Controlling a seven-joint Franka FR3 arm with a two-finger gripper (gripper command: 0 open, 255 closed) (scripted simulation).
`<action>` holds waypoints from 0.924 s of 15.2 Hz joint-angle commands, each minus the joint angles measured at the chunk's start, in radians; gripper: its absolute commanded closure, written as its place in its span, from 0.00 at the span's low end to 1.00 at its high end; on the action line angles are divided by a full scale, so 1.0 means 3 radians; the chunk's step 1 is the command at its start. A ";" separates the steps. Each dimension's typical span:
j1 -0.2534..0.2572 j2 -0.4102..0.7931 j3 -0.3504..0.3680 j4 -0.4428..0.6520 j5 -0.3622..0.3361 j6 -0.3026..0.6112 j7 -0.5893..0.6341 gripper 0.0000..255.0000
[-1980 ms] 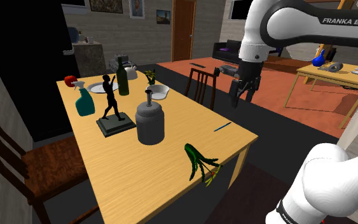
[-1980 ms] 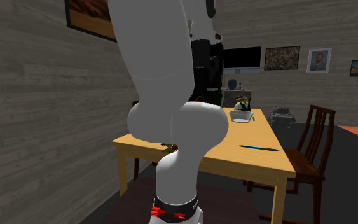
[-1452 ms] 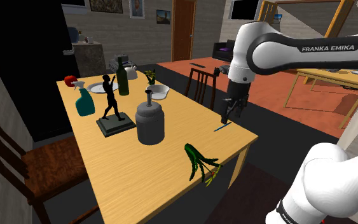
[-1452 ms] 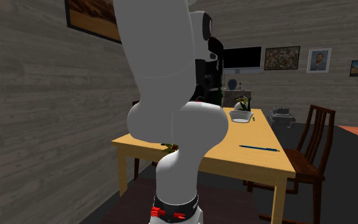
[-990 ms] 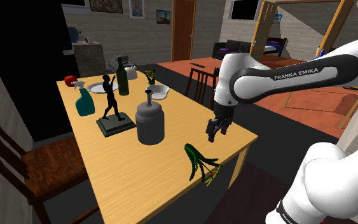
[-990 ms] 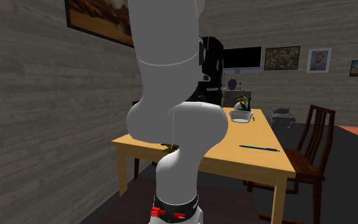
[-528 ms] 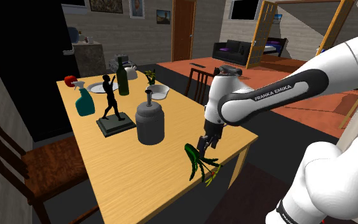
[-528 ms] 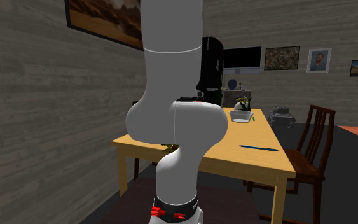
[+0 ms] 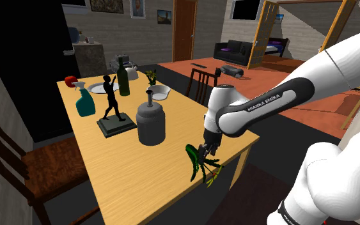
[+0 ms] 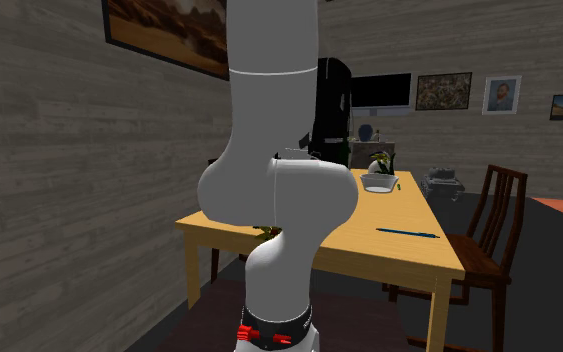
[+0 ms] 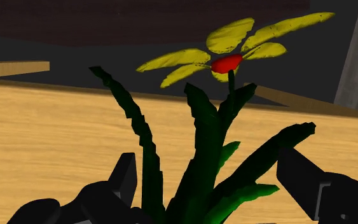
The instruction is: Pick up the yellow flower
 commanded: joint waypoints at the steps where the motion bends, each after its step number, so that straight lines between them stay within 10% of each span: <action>1: 0.0000 0.0009 -0.0003 -0.0013 0.0002 0.0023 -0.0006 1.00; 14: -0.0017 -0.0144 0.0008 0.0071 -0.0031 -0.0212 0.0033 1.00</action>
